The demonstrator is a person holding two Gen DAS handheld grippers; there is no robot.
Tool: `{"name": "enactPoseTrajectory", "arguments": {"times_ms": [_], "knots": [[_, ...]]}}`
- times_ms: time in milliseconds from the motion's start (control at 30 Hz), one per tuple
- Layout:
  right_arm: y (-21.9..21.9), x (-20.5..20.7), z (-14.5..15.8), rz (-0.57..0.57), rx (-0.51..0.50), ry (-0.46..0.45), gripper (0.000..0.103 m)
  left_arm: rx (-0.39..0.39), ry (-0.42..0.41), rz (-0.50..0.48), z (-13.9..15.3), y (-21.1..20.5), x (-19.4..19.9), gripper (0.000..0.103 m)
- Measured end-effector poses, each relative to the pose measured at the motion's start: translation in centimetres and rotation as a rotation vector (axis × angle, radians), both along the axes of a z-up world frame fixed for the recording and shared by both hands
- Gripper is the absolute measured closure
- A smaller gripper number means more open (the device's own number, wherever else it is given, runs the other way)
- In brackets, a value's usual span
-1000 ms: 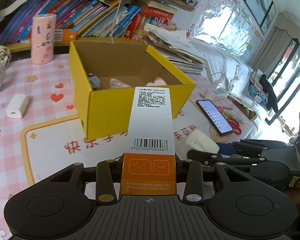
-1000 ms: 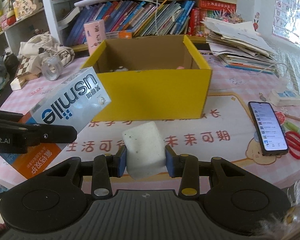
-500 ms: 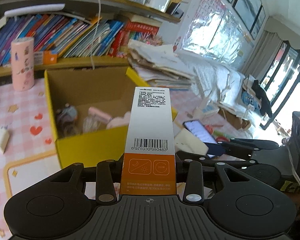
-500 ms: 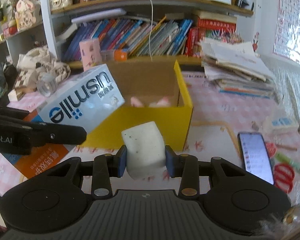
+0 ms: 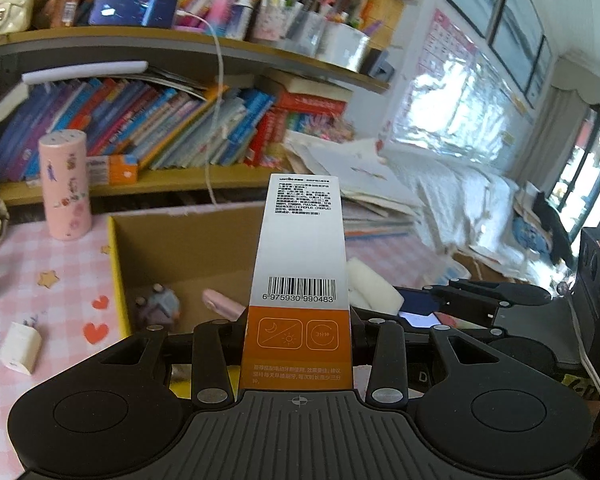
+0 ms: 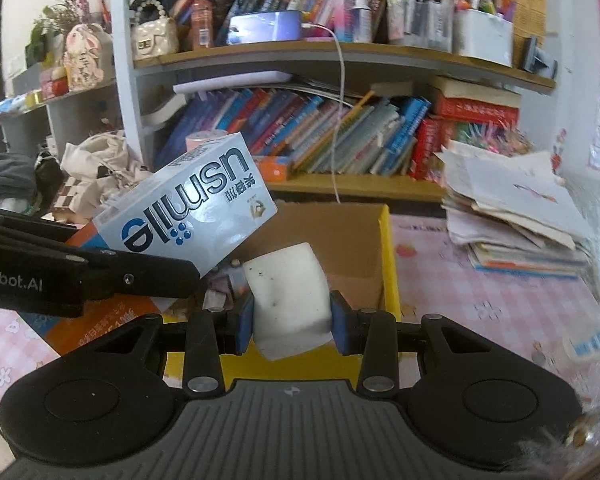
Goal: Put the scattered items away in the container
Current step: 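Lower the sponge block and usmile box into the yellow box with both tools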
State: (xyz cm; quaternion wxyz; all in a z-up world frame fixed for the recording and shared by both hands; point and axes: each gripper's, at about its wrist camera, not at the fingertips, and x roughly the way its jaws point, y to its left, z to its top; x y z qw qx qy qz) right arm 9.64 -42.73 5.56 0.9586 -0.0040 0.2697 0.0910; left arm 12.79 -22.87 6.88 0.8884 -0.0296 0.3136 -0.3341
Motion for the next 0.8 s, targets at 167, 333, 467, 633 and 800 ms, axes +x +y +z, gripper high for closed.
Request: {"name": "enactPoseTrajectory", "arguments": {"times_ms": [167,333,467,633,800], "knots": [[-0.1,2.7,0.8,0.048,-0.001,-0.036,0.067,0.011,-0.039,0.049,0.9,-0.1,2.0,0.065],[0.0,6.2,0.9,0.088,-0.021,-0.045,0.067,0.023,-0.048,0.103,0.9,-0.4,4.8,0.065],[-0.1,9.0,0.1,0.119,-0.044,-0.009,0.067,0.047,-0.041,0.143,0.3,-0.7,7.0,0.065],[0.2,11.7,-1.4,0.159,-0.092,0.06,0.067,0.083,0.005,0.174,-1.5,-1.3,9.3,0.065],[0.3,13.5,-3.1,0.192,-0.113,0.135,0.067,0.115,0.066,0.181,-3.8,-2.0,10.8,0.065]]}}
